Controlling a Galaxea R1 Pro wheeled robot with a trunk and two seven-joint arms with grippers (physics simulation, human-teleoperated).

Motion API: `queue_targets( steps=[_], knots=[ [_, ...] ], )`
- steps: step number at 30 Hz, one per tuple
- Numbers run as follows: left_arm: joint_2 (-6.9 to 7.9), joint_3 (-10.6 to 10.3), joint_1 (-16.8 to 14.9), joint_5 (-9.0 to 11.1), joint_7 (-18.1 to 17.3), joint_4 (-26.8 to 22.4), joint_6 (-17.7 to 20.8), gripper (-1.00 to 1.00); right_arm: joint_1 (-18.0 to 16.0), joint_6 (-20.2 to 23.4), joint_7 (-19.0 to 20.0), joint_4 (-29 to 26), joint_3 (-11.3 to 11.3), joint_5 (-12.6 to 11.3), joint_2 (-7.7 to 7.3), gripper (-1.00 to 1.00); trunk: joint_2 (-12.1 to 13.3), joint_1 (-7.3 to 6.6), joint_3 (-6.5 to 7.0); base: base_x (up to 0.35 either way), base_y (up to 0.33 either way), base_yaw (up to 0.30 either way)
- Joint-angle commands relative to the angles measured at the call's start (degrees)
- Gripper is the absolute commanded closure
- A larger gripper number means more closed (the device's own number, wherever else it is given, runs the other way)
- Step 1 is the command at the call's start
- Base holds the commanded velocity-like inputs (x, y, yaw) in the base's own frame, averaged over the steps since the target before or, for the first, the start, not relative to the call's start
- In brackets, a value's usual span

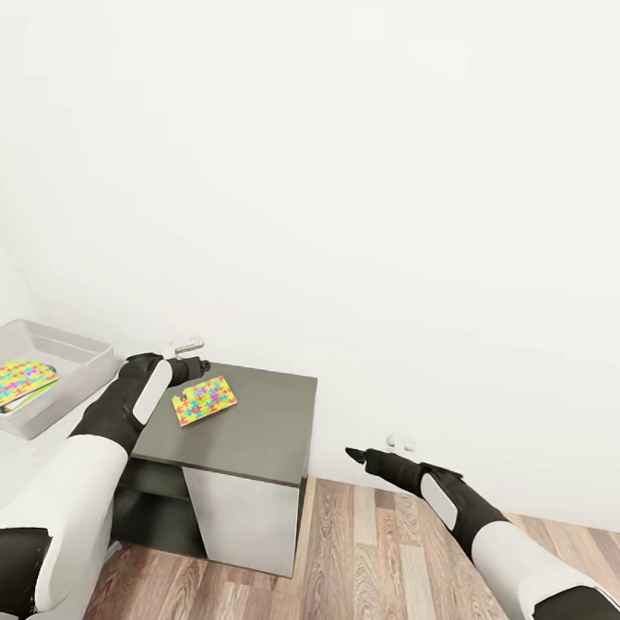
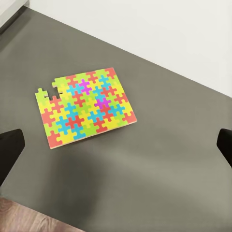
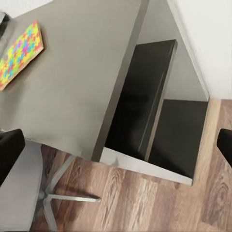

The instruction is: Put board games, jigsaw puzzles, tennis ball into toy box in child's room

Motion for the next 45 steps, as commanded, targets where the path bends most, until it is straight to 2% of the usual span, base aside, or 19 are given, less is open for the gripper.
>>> queue_targets(
  steps=[1,5,18,27,45],
  knots=[
    [0.00,0.0,0.0,0.6,0.4,-0.1,0.2,-1.00,0.0,0.3,0.8,0.0,0.2,-0.6,-0.08,-1.00,-0.1,0.04,-0.13,0.000,0.000,0.000],
    [0.03,0.0,0.0,0.6,0.4,-0.1,0.2,-1.00,0.0,0.5,2.0,0.2,0.2,-0.7,-0.13,-1.00,-0.1,0.04,-0.13,0.018,0.000,0.000],
    [0.16,0.0,0.0,0.5,0.5,-0.1,0.2,-1.00,0.0,0.9,2.5,0.2,0.1,-0.9,-0.14,-1.00,-0.1,0.04,-0.13,0.044,0.000,0.000],
    [0.11,0.0,0.0,-1.5,0.5,-0.1,0.1,-1.00,0.0,0.7,2.5,0.2,0.1,-0.7,-0.14,-1.00,-0.1,0.04,-0.13,0.001,0.000,0.000],
    [0.18,0.0,0.0,-1.8,0.5,0.0,0.1,-1.00,0.0,0.6,2.5,0.0,0.2,-0.4,0.01,-1.00,-0.1,0.04,-0.87,0.000,0.000,0.000]
  ],
)
